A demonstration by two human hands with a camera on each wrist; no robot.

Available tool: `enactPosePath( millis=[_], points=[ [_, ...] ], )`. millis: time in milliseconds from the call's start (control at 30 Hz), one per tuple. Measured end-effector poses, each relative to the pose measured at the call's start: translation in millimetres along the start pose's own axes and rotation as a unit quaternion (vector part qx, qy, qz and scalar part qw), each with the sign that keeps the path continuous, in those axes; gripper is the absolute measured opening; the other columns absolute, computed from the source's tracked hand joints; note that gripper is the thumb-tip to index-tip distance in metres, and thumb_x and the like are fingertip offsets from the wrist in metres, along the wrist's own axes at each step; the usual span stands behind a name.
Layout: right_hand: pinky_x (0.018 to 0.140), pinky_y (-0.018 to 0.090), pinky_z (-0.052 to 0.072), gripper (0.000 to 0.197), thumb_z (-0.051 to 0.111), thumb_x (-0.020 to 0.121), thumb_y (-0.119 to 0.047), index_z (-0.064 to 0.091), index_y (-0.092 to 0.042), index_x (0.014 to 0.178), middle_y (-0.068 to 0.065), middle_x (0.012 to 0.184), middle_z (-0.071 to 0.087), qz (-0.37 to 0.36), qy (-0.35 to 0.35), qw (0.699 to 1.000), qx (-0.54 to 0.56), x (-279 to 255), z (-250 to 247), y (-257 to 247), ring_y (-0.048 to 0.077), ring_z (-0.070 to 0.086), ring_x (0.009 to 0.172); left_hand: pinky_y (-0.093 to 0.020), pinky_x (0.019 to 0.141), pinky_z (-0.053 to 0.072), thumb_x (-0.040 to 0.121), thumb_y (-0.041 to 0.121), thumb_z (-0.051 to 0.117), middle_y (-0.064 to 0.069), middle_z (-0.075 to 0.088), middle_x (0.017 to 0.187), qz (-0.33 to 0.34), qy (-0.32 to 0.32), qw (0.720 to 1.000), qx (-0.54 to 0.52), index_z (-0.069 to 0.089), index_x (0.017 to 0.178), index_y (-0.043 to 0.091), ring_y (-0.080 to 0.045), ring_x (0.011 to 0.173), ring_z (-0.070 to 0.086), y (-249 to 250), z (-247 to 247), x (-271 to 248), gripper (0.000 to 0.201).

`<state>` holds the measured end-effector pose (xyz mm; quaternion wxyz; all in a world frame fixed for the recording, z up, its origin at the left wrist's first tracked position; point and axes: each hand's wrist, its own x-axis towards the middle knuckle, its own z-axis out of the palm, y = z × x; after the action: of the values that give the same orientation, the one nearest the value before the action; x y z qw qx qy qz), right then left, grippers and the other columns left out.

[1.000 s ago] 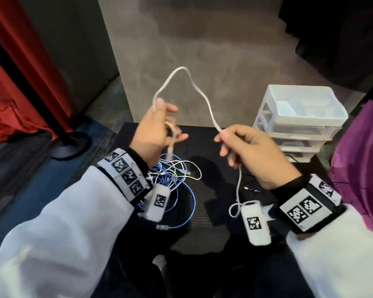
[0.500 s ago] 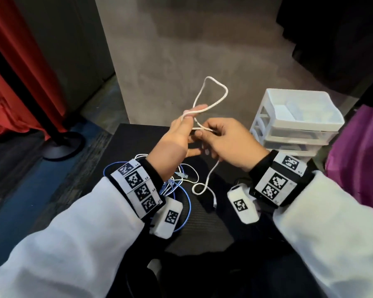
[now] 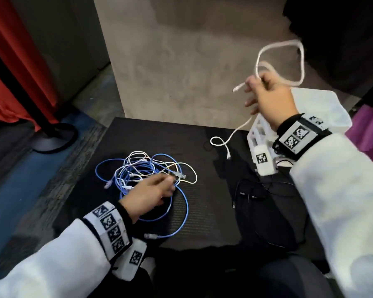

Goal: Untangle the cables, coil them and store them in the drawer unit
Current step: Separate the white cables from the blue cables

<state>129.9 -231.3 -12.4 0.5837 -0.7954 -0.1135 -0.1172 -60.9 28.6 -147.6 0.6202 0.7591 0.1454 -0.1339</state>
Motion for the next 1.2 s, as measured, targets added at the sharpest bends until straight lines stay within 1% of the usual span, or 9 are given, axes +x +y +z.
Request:
enactPosePath(
  millis=[100,267,367,467,567,633,867,1033,1200],
  points=[
    [0.033,0.019,0.04,0.017,0.046,0.107,-0.014,0.061,-0.022,0.107,0.004,0.089,0.066,0.185,-0.089,0.965,-0.16,-17,2,75,0.014,0.061,0.052,-0.016,0.071,0.049,0.107,0.03,0.052,-0.001,0.071,0.098,-0.009,-0.037,0.997,0.069,0.068,0.114,0.011,-0.013,0.085,0.065,-28,10,1,0.026],
    [0.05,0.03,0.048,0.029,0.04,0.106,-0.015,0.061,0.0,0.117,0.027,0.085,0.075,0.346,-0.231,0.847,-0.331,-37,1,159,0.036,0.072,0.063,-0.024,0.095,0.049,0.098,0.036,0.064,0.005,0.074,0.105,0.045,-0.065,0.96,0.27,0.069,0.115,0.021,-0.013,0.099,0.069,-52,22,2,0.023],
    [0.051,0.028,0.051,0.019,0.047,0.108,-0.025,0.058,-0.011,0.117,0.016,0.07,0.07,0.311,-0.191,0.861,-0.353,-35,0,150,0.025,0.059,0.044,-0.025,0.093,0.05,0.088,0.042,0.071,0.009,0.065,0.1,0.06,-0.077,0.938,0.331,0.068,0.106,0.026,-0.008,0.09,0.065,-61,27,2,0.024],
    [0.062,0.038,0.059,0.028,0.059,0.104,-0.027,0.061,-0.006,0.122,0.016,0.075,0.071,0.29,-0.169,0.872,-0.357,-26,-3,138,0.03,0.064,0.058,-0.023,0.091,0.046,0.084,0.044,0.075,0.011,0.055,0.101,0.073,-0.079,0.914,0.392,0.064,0.097,0.028,-0.007,0.09,0.061,-63,30,5,0.023],
    [0.052,0.032,0.057,0.034,0.067,0.1,-0.034,0.06,-0.001,0.103,0.014,0.073,0.074,0.275,-0.186,0.85,-0.409,-23,-8,115,0.025,0.065,0.049,-0.022,0.089,0.045,0.084,0.045,0.075,0.009,0.055,0.103,0.082,-0.075,0.905,0.411,0.061,0.093,0.027,-0.009,0.092,0.06,-62,36,4,0.025],
    [0.062,0.035,0.059,0.04,0.064,0.1,-0.042,0.065,-0.002,0.096,0.013,0.074,0.075,0.23,-0.205,0.832,-0.461,-25,-15,99,0.024,0.067,0.054,-0.023,0.089,0.046,0.085,0.045,0.074,0.009,0.058,0.101,0.093,-0.066,0.91,0.399,0.063,0.093,0.026,-0.009,0.092,0.06,-61,38,1,0.023],
    [0.07,0.028,0.045,0.029,0.066,0.096,-0.05,0.073,-0.023,0.088,-0.008,0.064,0.064,0.127,-0.183,0.893,-0.391,-92,-16,67,0.019,0.064,0.071,-0.029,0.083,0.051,0.091,0.037,0.069,0.009,0.06,0.096,0.164,0.109,0.913,0.356,0.068,0.093,0.028,-0.012,0.085,0.061,-51,14,15,0.009],
    [0.071,0.027,0.051,0.027,0.068,0.094,-0.049,0.075,-0.024,0.086,-0.008,0.059,0.064,0.127,-0.223,0.909,-0.329,-147,19,81,0.012,0.064,0.063,-0.032,0.082,0.051,0.096,0.036,0.061,0.008,0.058,0.111,0.153,0.155,0.891,0.398,0.067,0.109,0.028,-0.019,0.096,0.064,-46,2,34,0.016],
    [0.075,0.028,0.055,0.027,0.068,0.094,-0.049,0.074,-0.024,0.086,-0.007,0.061,0.066,0.118,-0.247,0.922,-0.274,-179,56,88,0.013,0.069,0.069,-0.037,0.1,0.049,0.099,0.035,0.054,0.009,0.053,0.136,0.148,0.108,0.864,0.468,0.062,0.133,0.035,-0.02,0.124,0.056,-35,16,61,0.034]
  ],
)
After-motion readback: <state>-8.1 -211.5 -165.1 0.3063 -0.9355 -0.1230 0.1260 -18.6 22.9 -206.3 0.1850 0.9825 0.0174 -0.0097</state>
